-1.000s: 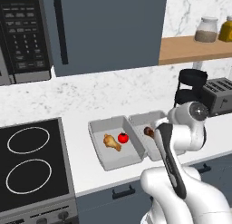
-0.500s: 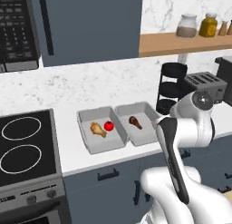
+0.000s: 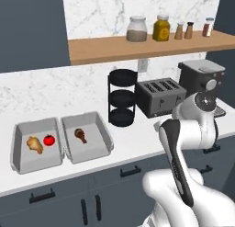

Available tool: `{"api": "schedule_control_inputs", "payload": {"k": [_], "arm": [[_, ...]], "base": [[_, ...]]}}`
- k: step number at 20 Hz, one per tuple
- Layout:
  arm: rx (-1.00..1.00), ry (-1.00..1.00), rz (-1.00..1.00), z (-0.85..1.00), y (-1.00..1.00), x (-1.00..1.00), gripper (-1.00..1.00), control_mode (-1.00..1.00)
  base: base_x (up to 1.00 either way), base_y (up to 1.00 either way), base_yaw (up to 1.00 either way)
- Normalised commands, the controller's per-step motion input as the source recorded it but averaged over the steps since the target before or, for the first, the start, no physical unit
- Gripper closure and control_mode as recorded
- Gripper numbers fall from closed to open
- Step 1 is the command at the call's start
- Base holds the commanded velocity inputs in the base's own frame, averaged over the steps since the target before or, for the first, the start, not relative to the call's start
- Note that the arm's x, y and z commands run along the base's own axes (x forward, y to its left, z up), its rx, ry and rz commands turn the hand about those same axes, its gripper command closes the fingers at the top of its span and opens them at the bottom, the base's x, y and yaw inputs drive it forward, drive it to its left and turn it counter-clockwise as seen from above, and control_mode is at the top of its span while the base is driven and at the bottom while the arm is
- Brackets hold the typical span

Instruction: Place one tomato and one chicken drumstick in each tupperware on the nearby counter, to pack two identical lunches.

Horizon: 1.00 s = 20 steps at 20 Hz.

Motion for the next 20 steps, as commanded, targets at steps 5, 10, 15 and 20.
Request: {"api": "schedule_control_inputs", "payload": {"k": [5,10,15,20], "arm": [[0.0,0.0,0.0,0.0,0.0,0.0,-1.0,1.0],[0.0,0.0,0.0,0.0,0.0,0.0,-1.0,1.0],[0.0,0.0,0.0,0.0,0.0,0.0,-1.0,1.0],[0.0,0.0,0.0,0.0,0.0,0.0,-1.0,1.0]], "base": [[-0.02,-1.0,-0.05],[-0.43,-1.0,-0.06],[-0.14,-1.0,-0.1],[-0.02,-1.0,-0.09]]}}
